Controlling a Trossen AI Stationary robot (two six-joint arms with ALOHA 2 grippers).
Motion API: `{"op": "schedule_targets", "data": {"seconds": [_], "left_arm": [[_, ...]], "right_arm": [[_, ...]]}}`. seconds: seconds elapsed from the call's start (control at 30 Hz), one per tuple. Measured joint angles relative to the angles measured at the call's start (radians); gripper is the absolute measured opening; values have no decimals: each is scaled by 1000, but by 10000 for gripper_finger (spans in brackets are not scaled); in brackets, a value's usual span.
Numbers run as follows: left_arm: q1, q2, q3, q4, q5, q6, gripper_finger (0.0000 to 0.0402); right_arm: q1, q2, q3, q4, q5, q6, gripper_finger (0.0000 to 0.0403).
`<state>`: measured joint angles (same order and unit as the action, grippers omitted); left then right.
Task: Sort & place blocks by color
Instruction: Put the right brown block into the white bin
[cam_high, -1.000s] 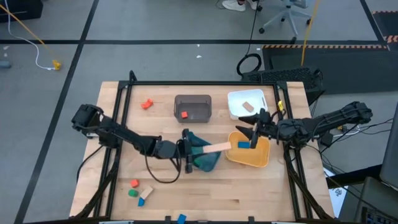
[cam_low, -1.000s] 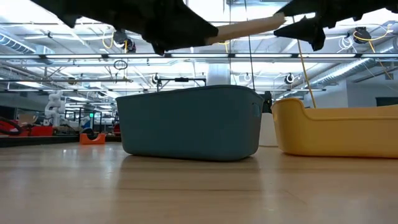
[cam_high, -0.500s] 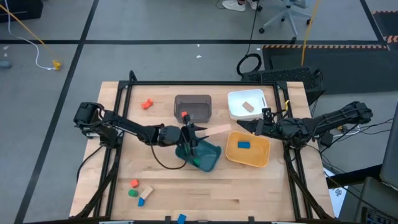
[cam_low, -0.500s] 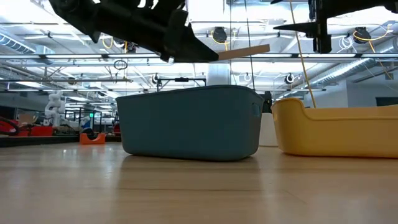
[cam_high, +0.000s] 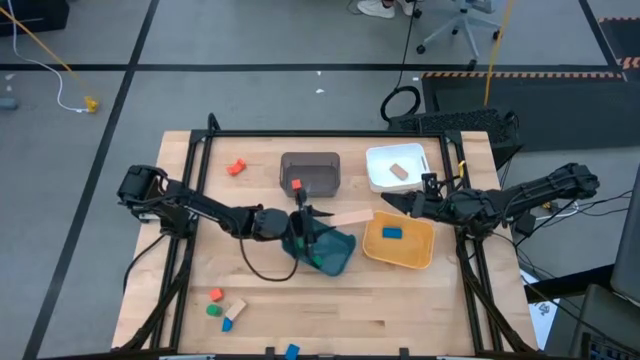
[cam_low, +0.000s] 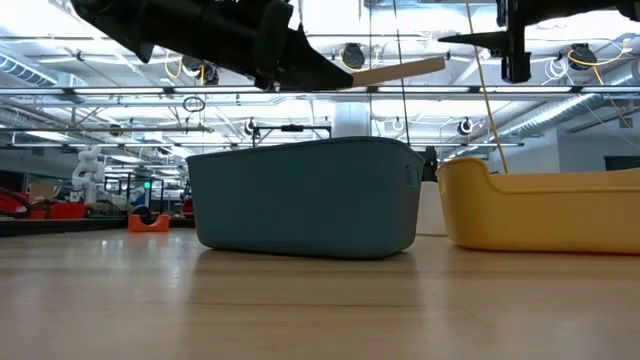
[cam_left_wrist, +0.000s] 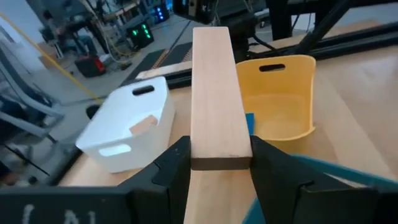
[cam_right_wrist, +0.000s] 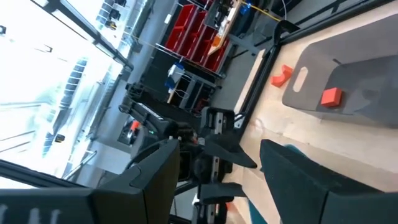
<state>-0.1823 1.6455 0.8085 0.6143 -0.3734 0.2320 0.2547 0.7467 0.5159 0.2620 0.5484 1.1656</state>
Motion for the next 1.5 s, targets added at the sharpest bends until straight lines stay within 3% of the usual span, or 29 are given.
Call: {"op": "schedule_targets", "data": {"seconds": [0.47,0.67,0.93,1.17,1.33,1.5], "left_arm": [[1,-1,28,111,-31,125,137],[0,-1,83,53,-30,141,153],[1,-1,127,-30,-30,126,134],[2,-1,131,-29,-9,105,156],[10,-1,132,-21,-1,98,134],[27,-1,132,-23,-1,69,137]], "right_arm": [[0,0,0,-36,-37,34,215],[0,15,0,-156,-78,122,215],[0,48,0,-145,-78,96,215],[0,78,0,-113,-78,55,214],[0,120,0,-34,-79,28,184],[0,161,0,7,-80,22,115]]}}
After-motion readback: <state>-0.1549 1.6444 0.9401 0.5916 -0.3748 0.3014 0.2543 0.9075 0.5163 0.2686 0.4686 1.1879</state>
